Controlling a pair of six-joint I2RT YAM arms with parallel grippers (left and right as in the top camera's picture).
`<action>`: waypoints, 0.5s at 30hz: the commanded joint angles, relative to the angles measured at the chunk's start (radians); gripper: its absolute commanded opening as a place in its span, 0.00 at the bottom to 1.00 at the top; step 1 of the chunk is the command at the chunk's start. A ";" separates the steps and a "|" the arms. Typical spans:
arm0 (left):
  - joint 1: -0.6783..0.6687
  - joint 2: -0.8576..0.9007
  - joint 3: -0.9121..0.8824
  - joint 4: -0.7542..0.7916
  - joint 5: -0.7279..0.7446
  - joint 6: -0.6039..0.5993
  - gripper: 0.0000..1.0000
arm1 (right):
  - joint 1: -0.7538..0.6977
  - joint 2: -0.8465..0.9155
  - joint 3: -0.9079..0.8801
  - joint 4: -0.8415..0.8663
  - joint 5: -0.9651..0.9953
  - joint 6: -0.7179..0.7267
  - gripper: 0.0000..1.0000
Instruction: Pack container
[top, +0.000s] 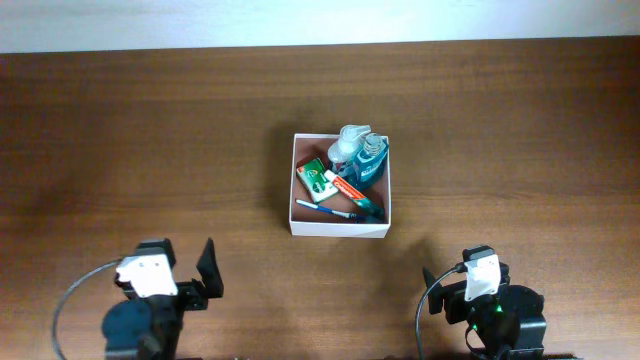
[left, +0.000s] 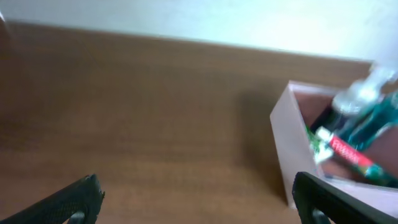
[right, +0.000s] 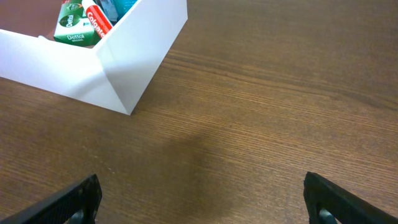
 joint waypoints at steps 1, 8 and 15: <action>0.005 -0.067 -0.096 0.024 0.029 0.009 0.99 | -0.008 -0.006 -0.005 0.002 0.010 0.008 0.99; 0.005 -0.175 -0.223 0.027 0.029 0.009 0.99 | -0.008 -0.006 -0.005 0.002 0.009 0.008 0.98; 0.004 -0.175 -0.280 0.027 0.029 0.009 0.99 | -0.008 -0.006 -0.005 0.002 0.009 0.008 0.99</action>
